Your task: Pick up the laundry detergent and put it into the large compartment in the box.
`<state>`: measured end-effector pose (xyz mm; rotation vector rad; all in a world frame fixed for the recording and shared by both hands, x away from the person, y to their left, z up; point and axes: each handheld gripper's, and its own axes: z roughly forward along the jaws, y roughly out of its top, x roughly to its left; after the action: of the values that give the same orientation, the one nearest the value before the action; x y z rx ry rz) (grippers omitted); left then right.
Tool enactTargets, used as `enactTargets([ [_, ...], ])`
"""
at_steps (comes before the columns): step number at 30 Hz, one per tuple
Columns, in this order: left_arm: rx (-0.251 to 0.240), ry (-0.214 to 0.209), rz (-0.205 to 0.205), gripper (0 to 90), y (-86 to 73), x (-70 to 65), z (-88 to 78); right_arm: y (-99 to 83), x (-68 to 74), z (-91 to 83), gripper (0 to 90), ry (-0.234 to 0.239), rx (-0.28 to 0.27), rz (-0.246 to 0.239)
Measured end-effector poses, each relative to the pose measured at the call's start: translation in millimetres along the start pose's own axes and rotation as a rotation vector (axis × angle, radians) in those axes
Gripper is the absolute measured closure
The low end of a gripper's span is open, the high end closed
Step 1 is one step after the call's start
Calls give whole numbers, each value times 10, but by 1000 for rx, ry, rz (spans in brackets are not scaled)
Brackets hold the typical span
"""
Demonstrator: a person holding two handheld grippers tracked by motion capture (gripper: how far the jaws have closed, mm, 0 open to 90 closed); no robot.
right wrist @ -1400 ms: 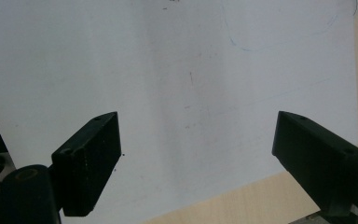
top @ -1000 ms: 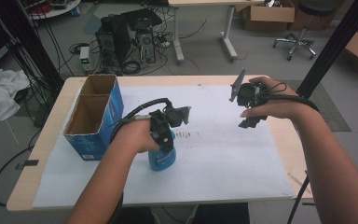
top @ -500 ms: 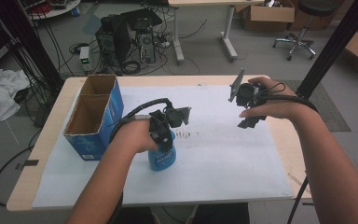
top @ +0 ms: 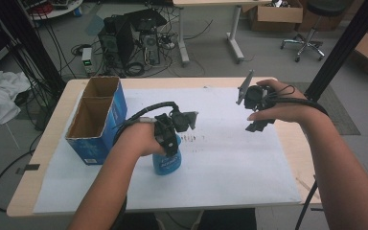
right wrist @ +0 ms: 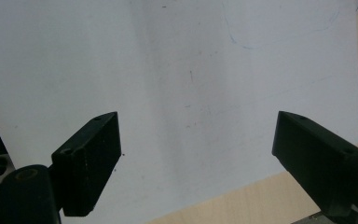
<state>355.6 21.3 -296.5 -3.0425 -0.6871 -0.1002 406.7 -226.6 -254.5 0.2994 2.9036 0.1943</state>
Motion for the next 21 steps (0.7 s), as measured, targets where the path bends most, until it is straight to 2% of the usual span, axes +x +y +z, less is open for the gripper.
enactTargets([
  [3,0,9,21,391,16,-21,-7,-3,-3,2,154,0,0,1],
  [8,-5,16,4,391,18,5,-104,-15,-8,-5,154,0,0,3],
  [13,-15,0,-45,391,-21,60,-340,-29,-20,-18,154,-3,2,8],
  [21,-25,-19,-162,391,-135,208,-698,17,-17,13,154,0,6,0],
])
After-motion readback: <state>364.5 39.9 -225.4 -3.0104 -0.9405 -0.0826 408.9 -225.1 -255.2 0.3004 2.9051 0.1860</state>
